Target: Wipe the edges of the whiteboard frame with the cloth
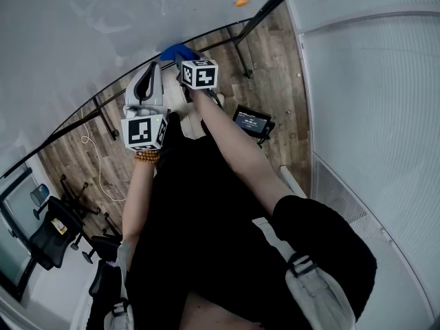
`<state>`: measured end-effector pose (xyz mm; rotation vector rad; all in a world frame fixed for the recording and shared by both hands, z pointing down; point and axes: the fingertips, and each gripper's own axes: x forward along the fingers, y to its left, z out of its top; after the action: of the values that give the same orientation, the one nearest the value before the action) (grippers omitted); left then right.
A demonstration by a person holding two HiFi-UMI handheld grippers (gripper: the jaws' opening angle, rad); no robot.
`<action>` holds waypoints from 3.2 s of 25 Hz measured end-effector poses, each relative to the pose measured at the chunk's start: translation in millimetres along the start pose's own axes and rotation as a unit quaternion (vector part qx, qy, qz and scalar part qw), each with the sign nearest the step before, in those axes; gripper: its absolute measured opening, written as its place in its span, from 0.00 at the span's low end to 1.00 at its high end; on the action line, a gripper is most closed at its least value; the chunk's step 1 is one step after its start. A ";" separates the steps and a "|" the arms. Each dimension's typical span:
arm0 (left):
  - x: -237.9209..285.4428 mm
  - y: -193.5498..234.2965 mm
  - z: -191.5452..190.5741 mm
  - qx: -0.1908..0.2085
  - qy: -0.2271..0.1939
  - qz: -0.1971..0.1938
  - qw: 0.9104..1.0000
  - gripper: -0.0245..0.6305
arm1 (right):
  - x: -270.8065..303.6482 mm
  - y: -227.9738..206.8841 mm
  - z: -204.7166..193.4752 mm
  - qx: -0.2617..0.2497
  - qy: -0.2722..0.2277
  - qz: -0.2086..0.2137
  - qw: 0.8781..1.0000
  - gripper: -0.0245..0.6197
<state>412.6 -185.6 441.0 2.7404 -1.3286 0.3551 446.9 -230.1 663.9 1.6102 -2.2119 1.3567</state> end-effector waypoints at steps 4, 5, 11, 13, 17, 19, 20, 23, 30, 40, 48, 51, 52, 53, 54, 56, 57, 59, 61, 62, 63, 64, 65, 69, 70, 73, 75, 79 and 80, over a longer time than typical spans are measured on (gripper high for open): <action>-0.4 -8.6 4.7 0.002 -0.002 -0.008 1.000 0.04 | -12.0 -5.0 3.4 0.006 -0.007 -0.009 1.000 0.18; 1.8 -9.3 5.1 0.002 -0.003 -0.010 1.000 0.04 | -12.2 -7.7 5.2 0.008 -0.009 -0.010 1.000 0.18; 15.1 -19.0 5.5 0.003 -0.004 -0.020 1.000 0.04 | -16.7 -27.2 13.9 0.015 -0.017 -0.020 1.000 0.18; 20.0 -22.3 3.4 0.004 -0.003 -0.022 1.000 0.04 | -17.2 -34.5 15.5 0.017 -0.020 -0.022 0.999 0.18; 20.3 -20.5 5.4 0.003 -0.003 -0.025 1.000 0.04 | -20.2 -37.3 21.5 0.021 -0.027 -0.029 0.999 0.18; 21.1 -21.7 5.8 0.004 -0.001 -0.028 1.000 0.04 | -22.2 -40.2 23.7 0.025 -0.030 -0.032 0.999 0.18; 21.8 -22.8 5.6 0.004 -0.001 -0.030 1.000 0.04 | -23.2 -42.4 24.3 0.027 -0.031 -0.034 0.999 0.18; 24.5 -24.5 5.4 0.005 0.001 -0.035 0.999 0.04 | -25.4 -48.5 27.0 0.033 -0.036 -0.041 0.998 0.18; 29.5 -32.4 7.0 0.008 0.002 -0.047 0.999 0.04 | -36.2 -72.0 36.5 0.056 -0.055 -0.062 0.995 0.18; 33.8 -40.2 12.7 0.012 -0.003 -0.061 0.998 0.04 | -50.3 -96.5 46.7 0.064 -0.071 -0.092 0.991 0.17; 42.3 -44.3 19.6 0.015 -0.006 -0.064 0.998 0.04 | -60.4 -118.2 57.1 0.074 -0.083 -0.112 0.987 0.17; 46.1 -44.5 18.2 0.015 -0.006 -0.065 0.998 0.04 | -62.9 -129.4 61.0 0.081 -0.090 -0.123 0.985 0.17; 47.0 -44.3 18.2 0.016 -0.006 -0.065 0.998 0.04 | -64.3 -133.2 63.1 0.084 -0.093 -0.127 0.984 0.17; 47.8 -44.1 18.4 0.016 -0.006 -0.065 0.998 0.04 | -66.0 -137.3 65.4 0.088 -0.097 -0.130 0.983 0.17; 48.4 -44.1 18.6 0.016 -0.005 -0.065 0.998 0.04 | -68.1 -141.8 67.6 0.093 -0.101 -0.134 0.981 0.17; 49.0 -44.8 19.0 0.016 -0.006 -0.066 0.998 0.04 | -73.8 -151.6 72.2 0.100 -0.112 -0.143 0.978 0.17; 49.2 -45.7 20.0 0.017 -0.006 -0.067 0.998 0.04 | -77.8 -156.5 74.9 0.102 -0.116 -0.149 0.977 0.17; 49.5 -48.1 24.6 0.018 -0.006 -0.068 0.998 0.04 | -86.8 -164.6 83.2 0.103 -0.123 -0.159 0.974 0.17; 51.5 -49.8 28.4 0.019 -0.005 -0.068 0.997 0.04 | -94.2 -173.2 92.6 0.105 -0.130 -0.165 0.972 0.17; 53.2 -49.7 28.0 0.019 -0.005 -0.068 0.997 0.04 | -95.2 -179.0 95.1 0.105 -0.132 -0.169 0.971 0.17; 55.0 -49.2 26.5 0.020 -0.005 -0.068 0.997 0.04 | -94.0 -185.2 95.8 0.104 -0.133 -0.171 0.971 0.17; 56.6 -48.3 24.5 0.020 -0.005 -0.068 0.997 0.04 | -92.3 -190.9 95.8 0.102 -0.133 -0.173 0.971 0.17; 58.1 -47.5 23.1 0.020 -0.006 -0.068 0.997 0.04 | -92.1 -195.9 96.9 0.097 -0.132 -0.177 0.971 0.17; 57.6 -47.4 31.8 0.017 -0.013 -0.065 0.998 0.04 | -108.6 -205.3 118.7 0.057 -0.122 -0.190 0.973 0.17; 54.8 -47.9 34.4 0.015 -0.014 -0.064 0.998 0.04 | -115.1 -206.4 124.8 0.048 -0.121 -0.192 0.973 0.17; 53.3 -49.1 30.0 0.007 -0.014 -0.063 0.998 0.04 | -121.1 -216.4 135.4 0.028 -0.110 -0.197 0.974 0.17; 54.0 -51.0 25.2 0.005 -0.014 -0.064 0.998 0.04 | -121.8 -224.1 138.7 0.014 -0.107 -0.198 0.974 0.17; 43.5 -48.4 22.8 0.004 -0.019 -0.064 0.998 0.04 | -142.4 -229.9 144.6 -0.021 -0.124 -0.196 0.973 0.18; 39.9 -45.9 22.6 0.004 -0.020 -0.061 0.998 0.04 | -152.6 -230.6 147.4 -0.028 -0.136 -0.195 0.971 0.18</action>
<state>476.3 -191.3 430.2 2.8330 -1.1627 0.2985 758.6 -233.0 631.5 2.1730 -1.8889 1.0100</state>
